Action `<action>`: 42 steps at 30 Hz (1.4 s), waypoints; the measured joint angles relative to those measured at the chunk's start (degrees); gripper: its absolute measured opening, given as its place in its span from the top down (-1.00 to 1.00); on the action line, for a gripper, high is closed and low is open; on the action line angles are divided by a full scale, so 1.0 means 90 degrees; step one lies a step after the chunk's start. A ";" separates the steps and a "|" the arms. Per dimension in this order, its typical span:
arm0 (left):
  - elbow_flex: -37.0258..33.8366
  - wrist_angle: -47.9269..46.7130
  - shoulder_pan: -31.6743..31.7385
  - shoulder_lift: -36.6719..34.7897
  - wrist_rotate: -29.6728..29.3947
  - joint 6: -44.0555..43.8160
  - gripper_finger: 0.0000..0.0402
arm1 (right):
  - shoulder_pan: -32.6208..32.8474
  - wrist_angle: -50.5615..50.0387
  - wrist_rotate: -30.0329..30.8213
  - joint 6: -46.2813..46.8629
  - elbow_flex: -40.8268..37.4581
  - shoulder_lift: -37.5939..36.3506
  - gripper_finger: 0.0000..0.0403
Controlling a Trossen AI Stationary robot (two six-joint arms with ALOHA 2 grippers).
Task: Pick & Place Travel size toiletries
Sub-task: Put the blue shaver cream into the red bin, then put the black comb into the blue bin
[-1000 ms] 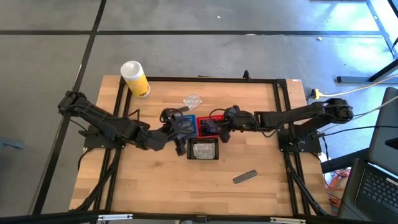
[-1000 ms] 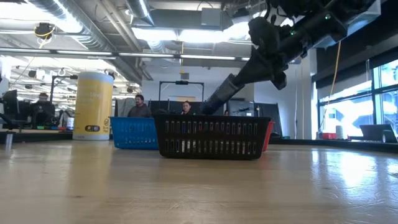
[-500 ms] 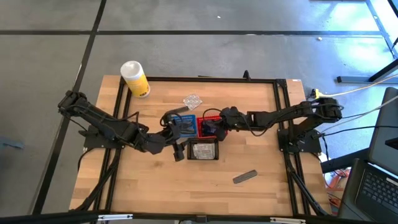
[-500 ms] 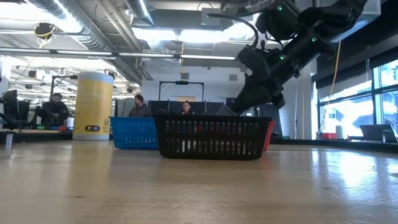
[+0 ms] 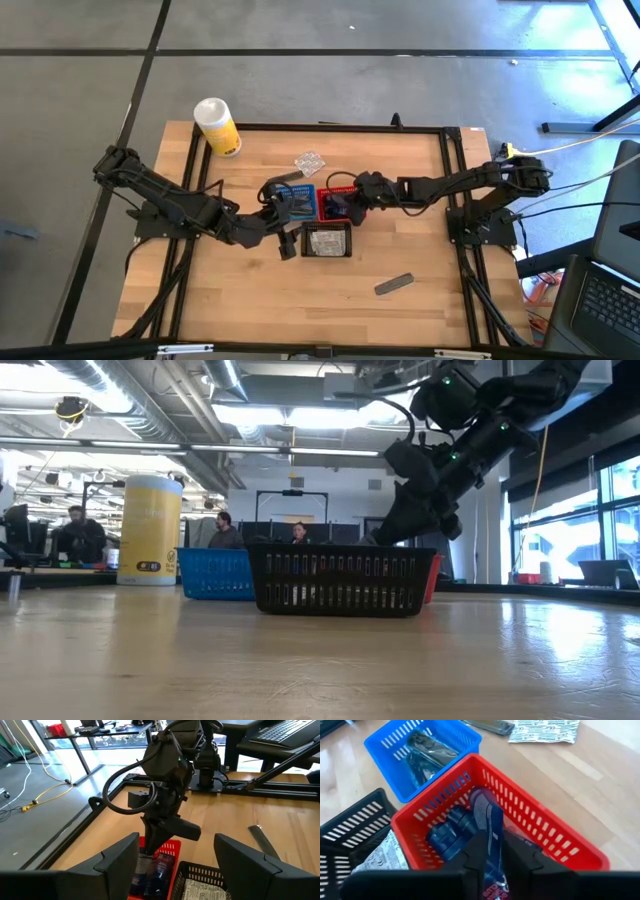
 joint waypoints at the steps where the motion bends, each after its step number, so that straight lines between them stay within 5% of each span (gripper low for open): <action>1: 0.0000 -0.0001 0.0000 0.0000 0.0000 0.0001 -0.26 | -0.0002 -0.0002 0.0002 -0.0003 0.0000 0.0000 0.71; 24: 0.0000 0.0000 0.0000 0.0000 0.0000 0.0000 -0.26 | -0.0180 0.0007 0.0024 -0.0517 0.0000 -0.0544 0.17; 42: 0.0000 -0.0002 0.0000 0.0001 -0.0001 -0.0010 -0.26 | 0.0918 0.0040 -0.0597 -0.0679 0.0000 -0.1471 0.61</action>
